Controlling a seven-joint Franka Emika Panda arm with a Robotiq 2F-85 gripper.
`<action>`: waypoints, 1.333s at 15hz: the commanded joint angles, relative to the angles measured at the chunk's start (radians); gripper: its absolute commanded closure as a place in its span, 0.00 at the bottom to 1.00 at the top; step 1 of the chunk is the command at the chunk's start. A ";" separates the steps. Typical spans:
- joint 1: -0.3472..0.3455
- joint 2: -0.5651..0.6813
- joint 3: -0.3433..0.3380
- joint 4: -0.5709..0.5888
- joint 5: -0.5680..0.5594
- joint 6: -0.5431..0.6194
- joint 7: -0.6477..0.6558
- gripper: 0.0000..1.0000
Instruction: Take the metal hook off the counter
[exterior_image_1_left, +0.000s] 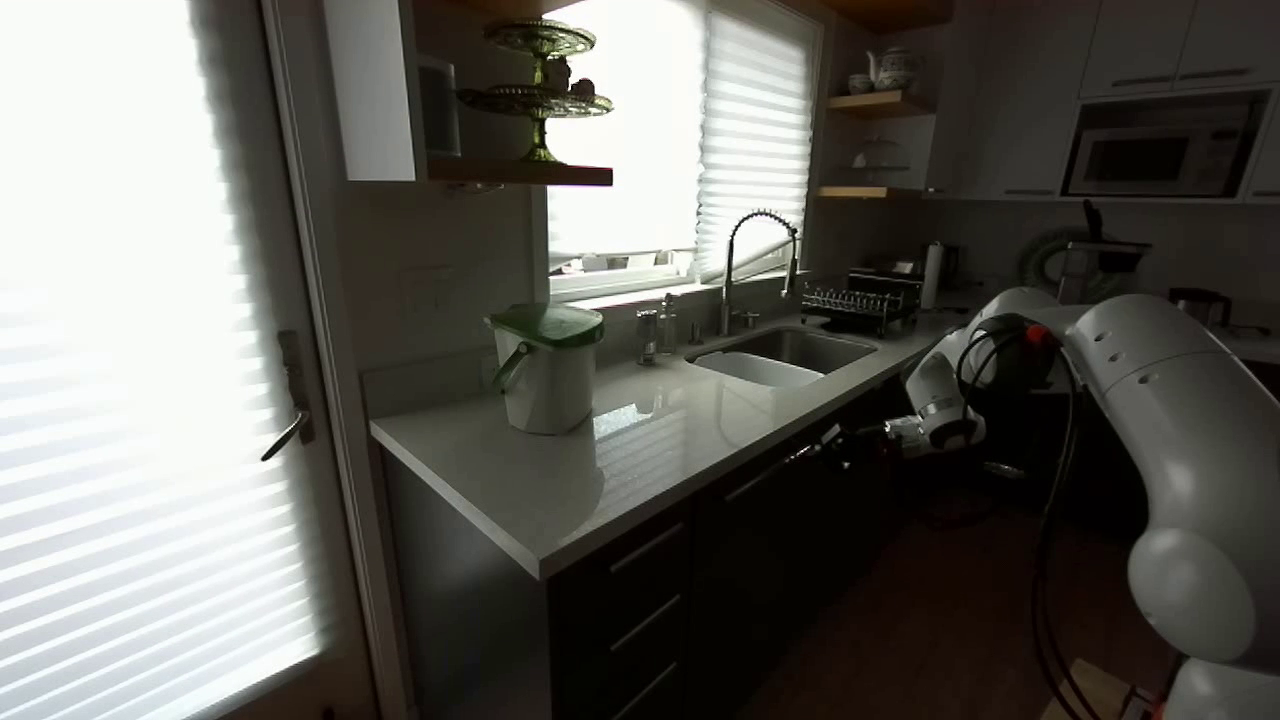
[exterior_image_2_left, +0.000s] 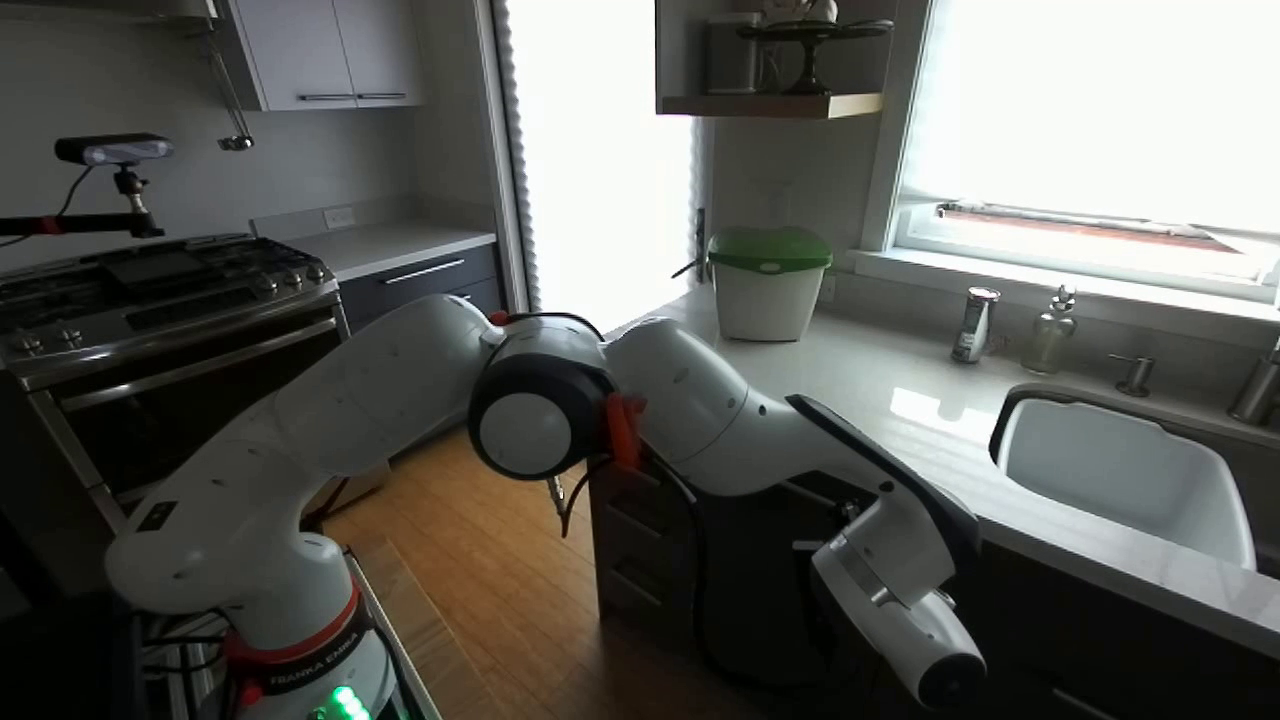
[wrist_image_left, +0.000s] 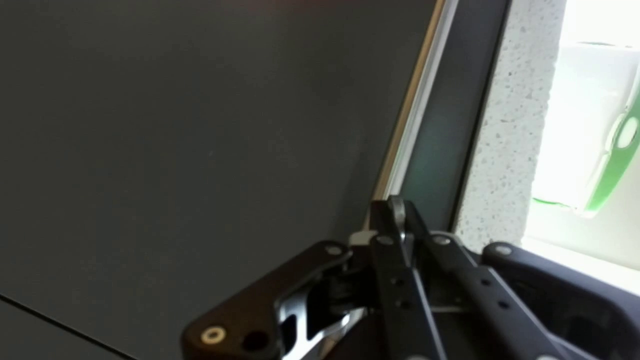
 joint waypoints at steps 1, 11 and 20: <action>0.003 0.012 -0.019 -0.006 -0.008 -0.002 0.005 0.98; -0.003 -0.012 -0.023 -0.074 0.074 0.024 0.020 0.98; 0.007 -0.018 -0.040 -0.099 0.067 0.008 0.038 0.61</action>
